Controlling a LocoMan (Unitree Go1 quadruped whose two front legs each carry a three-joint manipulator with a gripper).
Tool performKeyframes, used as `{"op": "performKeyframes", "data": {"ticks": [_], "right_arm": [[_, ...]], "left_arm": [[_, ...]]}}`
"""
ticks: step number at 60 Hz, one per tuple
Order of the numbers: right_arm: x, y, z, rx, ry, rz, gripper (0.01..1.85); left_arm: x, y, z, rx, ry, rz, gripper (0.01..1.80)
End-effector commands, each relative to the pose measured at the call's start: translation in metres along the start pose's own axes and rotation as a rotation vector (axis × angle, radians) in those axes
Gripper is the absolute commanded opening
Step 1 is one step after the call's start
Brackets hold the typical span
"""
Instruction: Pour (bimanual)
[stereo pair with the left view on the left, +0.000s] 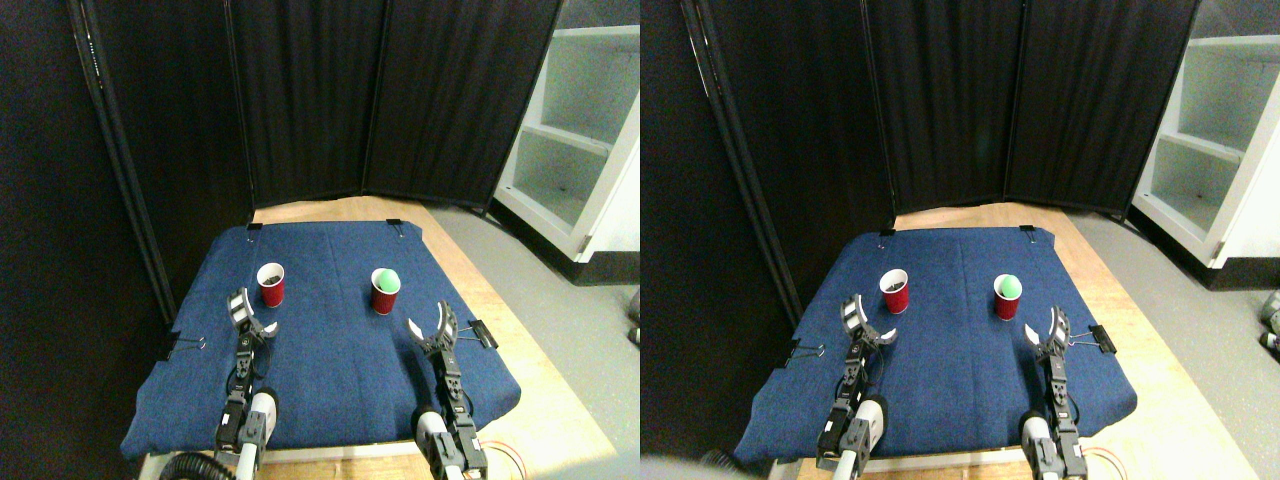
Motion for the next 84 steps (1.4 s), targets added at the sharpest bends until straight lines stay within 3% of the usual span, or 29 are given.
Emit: {"op": "performKeyframes", "data": {"ticks": [1, 3, 11, 19, 36, 60, 68, 84], "right_arm": [[0.004, 0.004, -0.003, 0.088, 0.011, -0.005, 0.64], [0.006, 0.005, -0.004, 0.103, 0.016, -0.015, 0.65], [0.011, 0.01, -0.006, 0.182, 0.04, -0.039, 0.67], [0.014, 0.015, -0.009, 0.267, 0.05, -0.051, 0.73], [0.02, 0.025, -0.016, 0.417, 0.068, -0.062, 0.75], [0.035, 0.028, -0.032, 0.573, 0.1, -0.155, 0.89], [0.037, 0.027, -0.035, 0.601, 0.11, -0.16, 0.95], [0.036, 0.025, -0.041, 0.69, 0.124, -0.169, 0.85]], "left_arm": [[0.003, -0.005, 0.004, -0.09, -0.016, -0.005, 0.99], [0.004, -0.004, 0.005, -0.158, 0.005, -0.002, 0.99], [0.006, -0.005, 0.009, -0.274, 0.002, 0.021, 0.95], [0.007, -0.008, 0.013, -0.395, 0.006, 0.064, 1.03], [0.018, -0.01, 0.015, -0.477, -0.005, 0.114, 1.12], [0.038, -0.003, -0.001, -0.607, 0.023, 0.17, 1.13], [0.04, -0.003, -0.01, -0.669, -0.02, 0.205, 1.08], [0.044, 0.002, -0.02, -0.765, -0.007, 0.204, 1.04]]}}
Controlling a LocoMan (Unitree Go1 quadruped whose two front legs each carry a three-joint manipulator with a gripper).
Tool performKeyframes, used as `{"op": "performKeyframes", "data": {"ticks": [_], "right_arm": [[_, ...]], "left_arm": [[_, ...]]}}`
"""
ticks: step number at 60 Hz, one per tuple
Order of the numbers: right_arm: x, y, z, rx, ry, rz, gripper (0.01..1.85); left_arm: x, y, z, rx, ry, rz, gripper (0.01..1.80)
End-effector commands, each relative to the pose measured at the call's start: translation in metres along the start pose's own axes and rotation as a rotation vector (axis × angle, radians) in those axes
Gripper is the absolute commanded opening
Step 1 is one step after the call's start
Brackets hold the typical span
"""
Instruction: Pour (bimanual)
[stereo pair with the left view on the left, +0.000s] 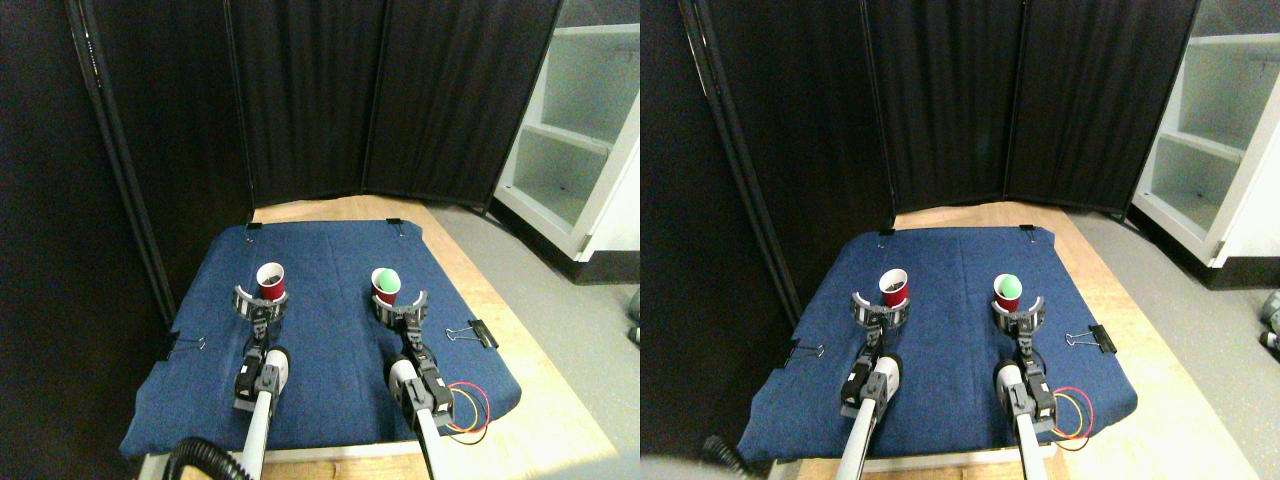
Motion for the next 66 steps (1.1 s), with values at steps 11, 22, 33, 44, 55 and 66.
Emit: {"op": "performKeyframes", "data": {"ticks": [11, 22, 33, 44, 55, 66], "right_arm": [[0.009, -0.01, -0.004, 0.046, 0.026, -0.005, 0.9], [0.013, -0.017, -0.007, 0.11, 0.05, -0.058, 0.9], [0.015, -0.02, -0.009, 0.088, 0.055, -0.083, 1.0], [0.025, -0.024, -0.01, 0.137, 0.064, -0.095, 1.1], [0.029, -0.024, -0.01, 0.165, 0.063, -0.094, 1.09], [0.027, -0.019, -0.011, 0.187, 0.058, -0.106, 1.08]], "left_arm": [[0.007, 0.003, -0.004, -0.078, -0.004, -0.018, 0.92], [0.01, 0.01, -0.004, -0.104, 0.006, -0.011, 1.11], [0.011, 0.012, -0.003, -0.082, 0.003, -0.012, 1.02], [0.011, 0.012, -0.003, -0.074, 0.009, -0.02, 1.0], [0.014, 0.01, -0.004, -0.078, 0.016, -0.006, 1.04], [0.02, 0.008, -0.008, -0.131, 0.028, 0.018, 1.2]]}}
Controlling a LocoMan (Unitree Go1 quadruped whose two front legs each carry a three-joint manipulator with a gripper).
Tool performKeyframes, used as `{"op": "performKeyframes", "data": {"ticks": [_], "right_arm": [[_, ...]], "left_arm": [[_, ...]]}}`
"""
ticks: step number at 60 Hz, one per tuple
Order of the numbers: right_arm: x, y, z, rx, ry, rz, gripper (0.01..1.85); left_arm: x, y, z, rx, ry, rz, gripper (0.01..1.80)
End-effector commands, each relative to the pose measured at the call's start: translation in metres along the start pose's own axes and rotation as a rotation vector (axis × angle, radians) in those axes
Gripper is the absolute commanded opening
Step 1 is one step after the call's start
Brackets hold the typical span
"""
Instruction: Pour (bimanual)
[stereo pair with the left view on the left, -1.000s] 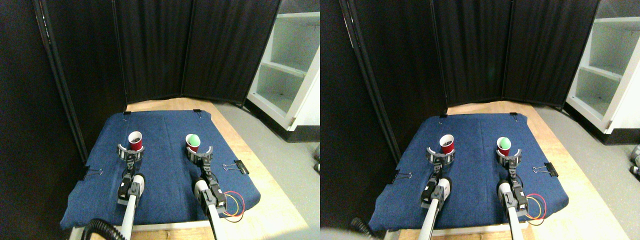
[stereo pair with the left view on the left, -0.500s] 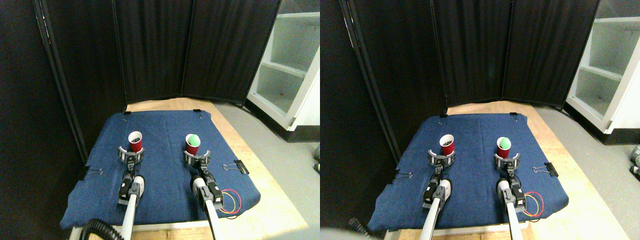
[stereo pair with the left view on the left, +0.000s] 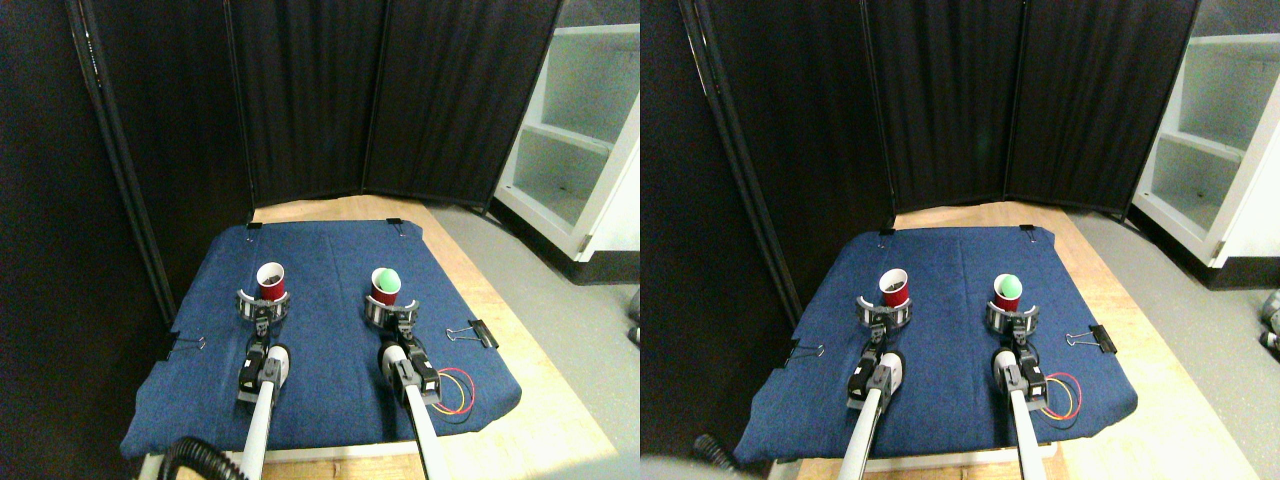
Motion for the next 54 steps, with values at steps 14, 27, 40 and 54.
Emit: {"op": "performKeyframes", "data": {"ticks": [14, 27, 40, 54], "right_arm": [[0.001, 0.007, -0.005, -0.026, 0.025, 0.049, 1.09], [0.005, 0.007, -0.01, -0.019, 0.041, 0.043, 1.07], [0.013, 0.008, -0.01, -0.003, 0.023, 0.028, 1.07], [0.018, 0.008, -0.009, -0.009, 0.009, 0.019, 1.11]], "left_arm": [[0.008, -0.007, -0.01, -0.019, 0.016, 0.006, 1.48], [0.016, -0.005, -0.013, -0.015, 0.008, 0.013, 1.38], [0.026, 0.0, -0.017, -0.014, 0.018, 0.019, 1.35], [0.031, 0.003, -0.019, -0.035, 0.017, 0.022, 1.35]]}}
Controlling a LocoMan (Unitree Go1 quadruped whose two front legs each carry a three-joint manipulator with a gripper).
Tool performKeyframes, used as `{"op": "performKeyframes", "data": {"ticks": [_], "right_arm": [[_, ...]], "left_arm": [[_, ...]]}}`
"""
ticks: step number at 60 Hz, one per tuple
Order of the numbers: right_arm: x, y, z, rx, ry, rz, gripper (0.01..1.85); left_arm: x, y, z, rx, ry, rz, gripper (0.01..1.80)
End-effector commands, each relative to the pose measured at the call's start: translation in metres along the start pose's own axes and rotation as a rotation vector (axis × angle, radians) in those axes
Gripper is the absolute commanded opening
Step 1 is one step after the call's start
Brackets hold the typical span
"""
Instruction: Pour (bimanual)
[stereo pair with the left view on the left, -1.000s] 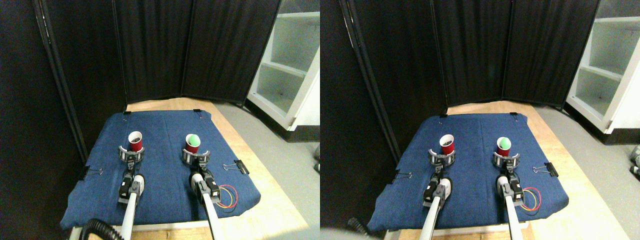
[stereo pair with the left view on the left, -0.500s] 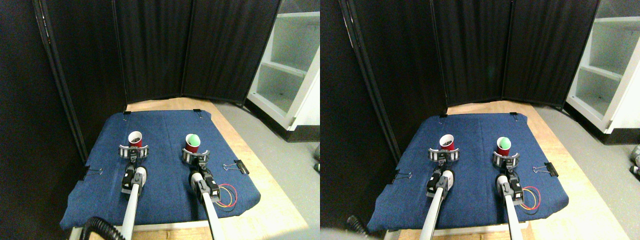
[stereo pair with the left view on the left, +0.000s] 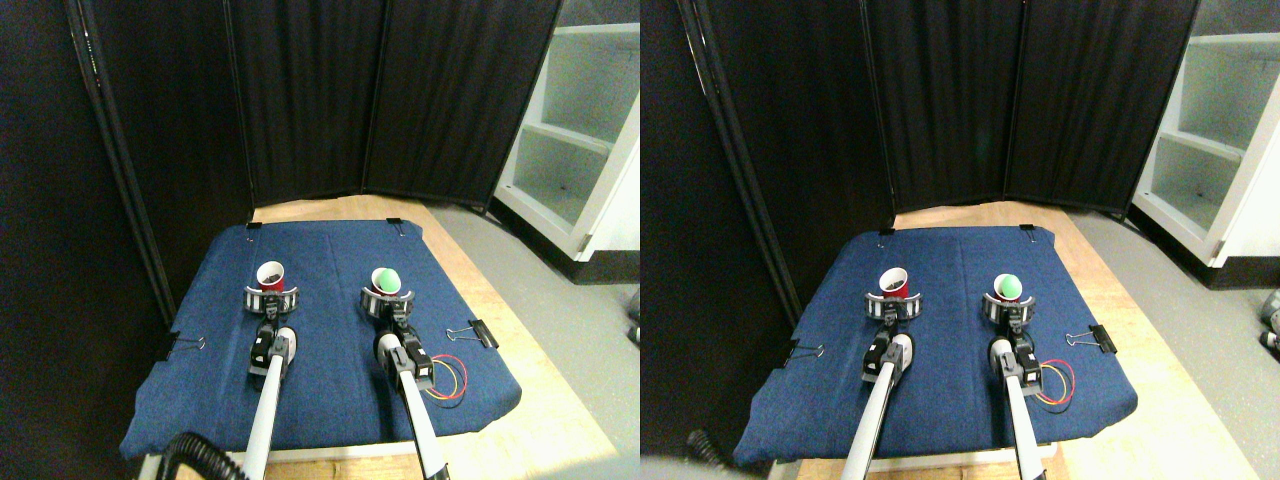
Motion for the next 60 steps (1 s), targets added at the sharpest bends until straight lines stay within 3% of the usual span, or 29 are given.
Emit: {"op": "performKeyframes", "data": {"ticks": [1, 10, 14, 26, 37, 42, 47, 50, 52, 54, 55, 60], "right_arm": [[0.005, 0.0, -0.001, -0.006, -0.007, 0.007, 1.11], [0.009, -0.003, 0.002, 0.02, -0.017, -0.009, 1.07], [0.01, -0.004, 0.004, 0.022, -0.007, -0.011, 1.16], [0.013, -0.008, 0.006, 0.028, -0.01, -0.023, 1.18], [0.013, -0.009, 0.007, 0.018, -0.007, -0.021, 1.23], [0.014, -0.009, 0.007, 0.024, -0.01, -0.008, 1.19], [0.014, -0.01, 0.007, 0.019, -0.031, -0.006, 1.03], [0.014, -0.01, 0.006, -0.005, -0.065, -0.006, 0.78], [0.014, -0.01, 0.006, -0.015, -0.089, 0.009, 0.55], [0.014, -0.01, 0.006, -0.016, -0.094, 0.012, 0.49], [0.015, -0.011, 0.006, -0.043, -0.101, 0.03, 0.28], [0.016, -0.011, 0.007, -0.046, -0.103, 0.055, 0.05]], "left_arm": [[0.003, -0.004, -0.002, -0.017, 0.003, -0.035, 1.35], [0.008, -0.001, -0.005, 0.012, -0.005, -0.03, 1.32], [0.009, -0.001, -0.005, 0.024, -0.005, -0.026, 1.27], [0.011, 0.0, -0.005, 0.04, -0.008, -0.018, 1.18], [0.014, 0.003, -0.005, 0.015, -0.015, -0.009, 0.99], [0.015, 0.004, -0.004, 0.011, -0.038, -0.006, 1.03], [0.017, 0.005, -0.004, -0.016, -0.073, -0.014, 0.96], [0.019, 0.005, -0.006, -0.028, -0.134, -0.021, 0.56], [0.02, 0.004, -0.007, -0.027, -0.185, -0.033, 0.15], [0.02, 0.004, -0.007, -0.029, -0.189, -0.033, 0.08], [0.021, 0.003, -0.008, -0.025, -0.191, -0.031, 0.01], [0.02, 0.002, -0.008, -0.012, -0.194, -0.032, 0.01]]}}
